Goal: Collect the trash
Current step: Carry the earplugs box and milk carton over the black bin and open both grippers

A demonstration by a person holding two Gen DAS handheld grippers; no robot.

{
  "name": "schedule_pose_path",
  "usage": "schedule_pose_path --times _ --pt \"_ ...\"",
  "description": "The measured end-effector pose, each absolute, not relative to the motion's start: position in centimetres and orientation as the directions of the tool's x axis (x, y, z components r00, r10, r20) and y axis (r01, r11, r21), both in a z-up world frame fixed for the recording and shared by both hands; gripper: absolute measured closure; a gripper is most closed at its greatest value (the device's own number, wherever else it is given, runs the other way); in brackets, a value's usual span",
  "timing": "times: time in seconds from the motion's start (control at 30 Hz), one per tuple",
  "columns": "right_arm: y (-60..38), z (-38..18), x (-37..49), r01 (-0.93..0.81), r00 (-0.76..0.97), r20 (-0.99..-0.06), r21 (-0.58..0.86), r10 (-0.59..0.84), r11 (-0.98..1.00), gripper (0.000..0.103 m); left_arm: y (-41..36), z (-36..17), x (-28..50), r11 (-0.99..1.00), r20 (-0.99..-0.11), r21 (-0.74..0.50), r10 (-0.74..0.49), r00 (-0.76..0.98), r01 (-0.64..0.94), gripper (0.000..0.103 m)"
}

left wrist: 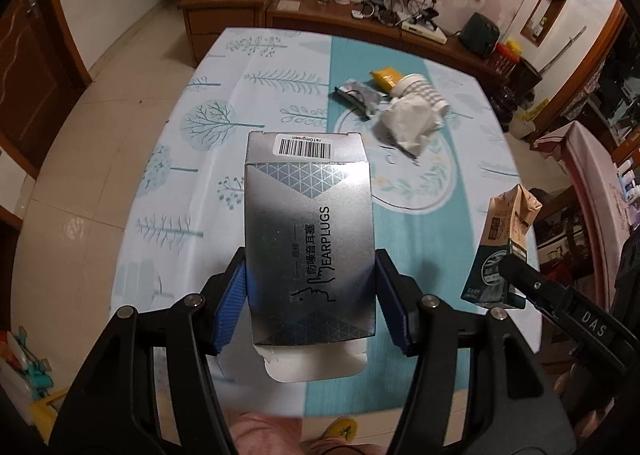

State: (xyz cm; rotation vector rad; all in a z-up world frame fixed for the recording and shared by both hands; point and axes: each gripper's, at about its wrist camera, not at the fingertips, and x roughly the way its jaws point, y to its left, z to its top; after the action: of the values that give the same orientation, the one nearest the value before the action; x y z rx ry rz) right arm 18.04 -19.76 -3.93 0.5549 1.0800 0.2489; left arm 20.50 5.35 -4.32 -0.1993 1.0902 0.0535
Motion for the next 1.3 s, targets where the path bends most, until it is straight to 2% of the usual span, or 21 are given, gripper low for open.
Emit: schedule_pose_path --times 0.33,0.63,1.03,1.3 --pt "-23.4 1.2 6.5 -0.086 0.466 -0.752 0.486 0.466 0.87 0.07 -0.1 0.7 9.5 0.983 -0.833 -0.132 -0.039 0.552 -0.129 0.046" --pt "-24.9 1.4 -1.5 -0.169 0.431 -0.766 0.451 0.477 0.876 0.07 -4.5 1.2 -0.4 0.983 -0.838 -0.125 -0.034 0.545 -0.131 0.046" --pt "-22.5 -2.2 -7.6 -0.171 0.336 -0.796 0.473 0.503 0.864 0.07 -6.2 -1.2 -8.2 0.993 -0.885 -0.06 -0.007 0.465 -0.1 0.046" --pt "-20.7 -8.8 -8.5 -0.108 0.238 -0.848 0.462 0.474 0.88 0.07 -5.1 -6.1 -8.6 0.995 -0.929 -0.053 -0.017 0.369 -0.087 0.046"
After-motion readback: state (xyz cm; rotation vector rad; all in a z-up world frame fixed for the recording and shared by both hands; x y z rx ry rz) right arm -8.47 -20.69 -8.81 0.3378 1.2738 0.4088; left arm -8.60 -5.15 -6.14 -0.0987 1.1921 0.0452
